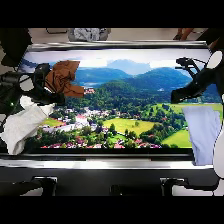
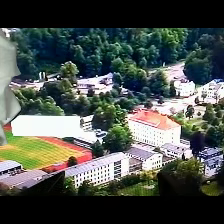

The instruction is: Fold the shirts.

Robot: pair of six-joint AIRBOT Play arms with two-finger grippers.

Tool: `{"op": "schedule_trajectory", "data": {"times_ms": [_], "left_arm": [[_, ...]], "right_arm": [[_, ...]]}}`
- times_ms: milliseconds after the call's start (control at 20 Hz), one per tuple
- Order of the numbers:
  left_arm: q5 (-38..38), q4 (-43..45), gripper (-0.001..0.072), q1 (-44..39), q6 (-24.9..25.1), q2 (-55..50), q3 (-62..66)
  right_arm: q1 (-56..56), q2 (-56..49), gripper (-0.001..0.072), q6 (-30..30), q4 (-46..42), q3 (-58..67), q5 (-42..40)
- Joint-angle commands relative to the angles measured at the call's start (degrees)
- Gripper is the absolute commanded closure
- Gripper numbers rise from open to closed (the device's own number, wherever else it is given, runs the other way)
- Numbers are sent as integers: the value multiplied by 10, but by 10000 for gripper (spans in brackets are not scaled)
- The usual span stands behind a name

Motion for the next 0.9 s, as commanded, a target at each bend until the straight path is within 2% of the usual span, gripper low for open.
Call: {"op": "schedule_trajectory", "data": {"times_ms": [0, 650, 850], "left_arm": [[0, 0, -11, 0, 0, 0, 0], [1, 0, -11, 0, -1, 0, 0], [95, -2, -11, -3, -9, -8, 0]], "right_arm": [[0, 0, 19, 0, 0, 0, 0], [0, 0, 19, 0, -1, 0, 0], [0, 0, 19, 0, 0, 0, -54]]}}
